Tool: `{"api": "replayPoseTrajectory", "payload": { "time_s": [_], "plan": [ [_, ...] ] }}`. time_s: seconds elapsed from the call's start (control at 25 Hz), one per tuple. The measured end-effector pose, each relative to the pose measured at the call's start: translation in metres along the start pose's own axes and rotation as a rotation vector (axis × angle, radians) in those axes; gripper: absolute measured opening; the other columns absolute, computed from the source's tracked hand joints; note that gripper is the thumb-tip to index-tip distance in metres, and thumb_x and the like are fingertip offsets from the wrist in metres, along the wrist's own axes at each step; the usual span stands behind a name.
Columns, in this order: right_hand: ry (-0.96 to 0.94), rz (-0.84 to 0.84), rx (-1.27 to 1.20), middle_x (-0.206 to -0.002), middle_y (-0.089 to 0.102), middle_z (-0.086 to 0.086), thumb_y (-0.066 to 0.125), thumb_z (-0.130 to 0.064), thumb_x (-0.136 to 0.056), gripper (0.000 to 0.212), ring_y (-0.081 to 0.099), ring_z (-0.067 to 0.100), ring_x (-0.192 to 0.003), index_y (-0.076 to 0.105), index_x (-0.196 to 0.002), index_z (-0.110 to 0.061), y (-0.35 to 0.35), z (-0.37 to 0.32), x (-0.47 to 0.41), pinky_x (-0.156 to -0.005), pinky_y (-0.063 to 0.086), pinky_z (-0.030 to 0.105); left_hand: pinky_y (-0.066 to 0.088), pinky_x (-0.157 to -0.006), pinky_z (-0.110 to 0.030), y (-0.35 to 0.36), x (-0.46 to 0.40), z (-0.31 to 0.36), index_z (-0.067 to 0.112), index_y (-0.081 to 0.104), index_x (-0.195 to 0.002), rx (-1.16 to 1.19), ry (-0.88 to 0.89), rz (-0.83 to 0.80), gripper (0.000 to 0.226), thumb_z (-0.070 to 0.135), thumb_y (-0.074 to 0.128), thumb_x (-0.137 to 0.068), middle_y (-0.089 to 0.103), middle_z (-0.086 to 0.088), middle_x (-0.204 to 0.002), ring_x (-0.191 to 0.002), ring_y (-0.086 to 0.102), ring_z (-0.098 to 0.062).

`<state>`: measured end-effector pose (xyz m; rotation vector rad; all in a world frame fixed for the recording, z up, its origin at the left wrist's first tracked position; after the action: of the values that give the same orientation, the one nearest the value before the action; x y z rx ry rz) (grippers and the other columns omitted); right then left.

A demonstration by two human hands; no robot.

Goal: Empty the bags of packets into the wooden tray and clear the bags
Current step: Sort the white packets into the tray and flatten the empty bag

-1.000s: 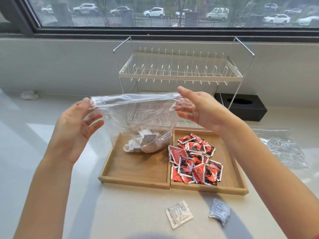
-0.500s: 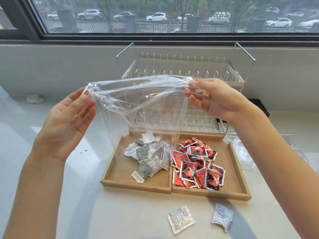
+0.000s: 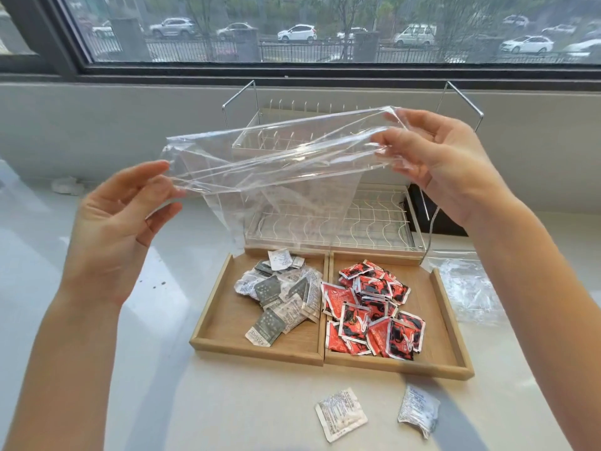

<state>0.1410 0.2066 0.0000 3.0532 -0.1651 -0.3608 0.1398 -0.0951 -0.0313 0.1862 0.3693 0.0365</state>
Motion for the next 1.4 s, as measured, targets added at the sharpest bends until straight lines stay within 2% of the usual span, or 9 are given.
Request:
{"api": "replayPoseTrajectory", "payload": {
  "time_s": [0.16, 0.32, 0.56, 0.72, 0.88, 0.96, 1.12, 1.24, 1.4],
  "plan": [
    [-0.125, 0.011, 0.029, -0.080, 0.074, -0.008, 0.064, -0.021, -0.066, 0.039, 0.063, 0.003, -0.066, 0.054, -0.103, -0.021, -0.016, -0.001, 0.011, -0.057, 0.049, 0.013, 0.050, -0.065, -0.009, 0.015, 0.002, -0.012, 0.031, 0.072, -0.072, -0.038, -0.023, -0.096, 0.018, 0.033, 0.067, -0.055, 0.069, 0.017, -0.063, -0.068, 0.065, 0.003],
    [-0.070, 0.077, 0.128, -0.087, 0.072, -0.008, 0.059, -0.011, -0.077, 0.032, 0.064, 0.009, -0.078, 0.049, -0.106, -0.021, -0.044, 0.042, 0.040, -0.075, 0.051, 0.031, 0.051, -0.068, -0.009, 0.028, 0.017, -0.055, 0.028, 0.071, -0.075, -0.106, -0.123, -0.169, 0.013, 0.023, 0.065, -0.066, 0.070, 0.015, -0.065, -0.069, 0.065, 0.002],
    [0.487, 0.260, 0.221, -0.085, 0.065, 0.001, 0.052, 0.009, -0.084, 0.048, 0.064, -0.004, -0.057, 0.038, -0.128, -0.005, -0.090, 0.175, 0.118, -0.047, 0.047, 0.011, 0.047, -0.059, -0.003, 0.028, 0.091, -0.171, 0.010, 0.066, -0.092, -0.238, -0.595, -0.143, 0.018, -0.002, 0.058, -0.082, 0.069, 0.016, -0.057, -0.063, 0.062, 0.003],
    [0.728, 0.226, 0.237, -0.086, 0.064, 0.008, 0.048, 0.013, -0.084, 0.050, 0.063, 0.013, -0.060, 0.035, -0.130, 0.001, -0.097, 0.212, 0.143, -0.044, 0.047, 0.013, 0.048, -0.050, -0.007, 0.024, 0.118, -0.201, 0.000, 0.059, -0.104, -0.232, -0.791, -0.135, 0.022, -0.004, 0.055, -0.083, 0.066, -0.001, -0.069, -0.053, 0.062, -0.004],
    [0.797, 0.097, 0.409, -0.094, 0.062, 0.009, 0.054, 0.009, -0.081, 0.055, 0.058, 0.018, -0.073, 0.034, -0.131, -0.001, -0.098, 0.214, 0.146, -0.049, 0.046, 0.015, 0.049, -0.065, -0.018, 0.023, 0.122, -0.198, 0.009, 0.047, -0.114, -0.355, -0.789, -0.334, 0.033, 0.003, 0.058, -0.084, 0.059, -0.006, -0.087, -0.074, 0.060, -0.015],
    [0.812, 0.039, 0.478, -0.106, 0.061, 0.008, 0.063, -0.012, -0.083, 0.057, 0.058, 0.019, -0.089, 0.036, -0.132, -0.005, -0.100, 0.211, 0.144, -0.066, 0.046, 0.022, 0.045, -0.073, -0.023, 0.026, 0.119, -0.196, 0.017, 0.048, -0.117, -0.455, -0.774, -0.420, 0.036, 0.021, 0.062, -0.084, 0.060, -0.004, -0.100, -0.086, 0.059, -0.016],
    [0.785, 0.066, 0.574, -0.127, 0.057, 0.010, 0.054, -0.049, -0.083, 0.065, 0.055, 0.023, -0.114, 0.042, -0.132, -0.008, -0.112, 0.209, 0.131, -0.098, 0.043, 0.035, 0.042, -0.069, -0.021, 0.040, 0.100, -0.190, 0.013, 0.058, -0.104, -0.578, -0.647, -0.302, 0.025, 0.032, 0.048, -0.090, 0.063, -0.004, -0.100, -0.090, 0.060, -0.018],
    [0.723, 0.188, 0.532, -0.125, 0.057, 0.014, 0.048, -0.040, -0.090, 0.054, 0.056, 0.025, -0.112, 0.043, -0.130, -0.004, -0.116, 0.205, 0.106, -0.101, 0.042, 0.040, 0.042, -0.066, -0.022, 0.054, 0.080, -0.194, 0.012, 0.057, -0.098, -0.568, -0.685, -0.229, 0.029, 0.033, 0.039, -0.093, 0.059, -0.007, -0.095, -0.080, 0.057, -0.017],
    [0.686, 0.250, 0.515, -0.122, 0.059, 0.015, 0.046, -0.028, -0.093, 0.045, 0.058, 0.025, -0.108, 0.042, -0.130, -0.001, -0.110, 0.207, 0.075, -0.100, 0.044, 0.042, 0.048, -0.082, -0.039, 0.068, 0.053, -0.205, 0.005, 0.055, -0.107, -0.686, -0.684, -0.197, 0.037, 0.033, 0.033, -0.095, 0.057, 0.001, -0.081, -0.084, 0.057, -0.022]
  ]
}}
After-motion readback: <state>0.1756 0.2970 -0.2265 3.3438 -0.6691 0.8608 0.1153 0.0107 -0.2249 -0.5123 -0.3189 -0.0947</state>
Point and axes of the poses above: each hand's wrist, its own x-axis away from the middle knuckle, its own y-axis out of the palm, z = x × y, the point moved 3 cm from there along -x, towards the middle knuckle
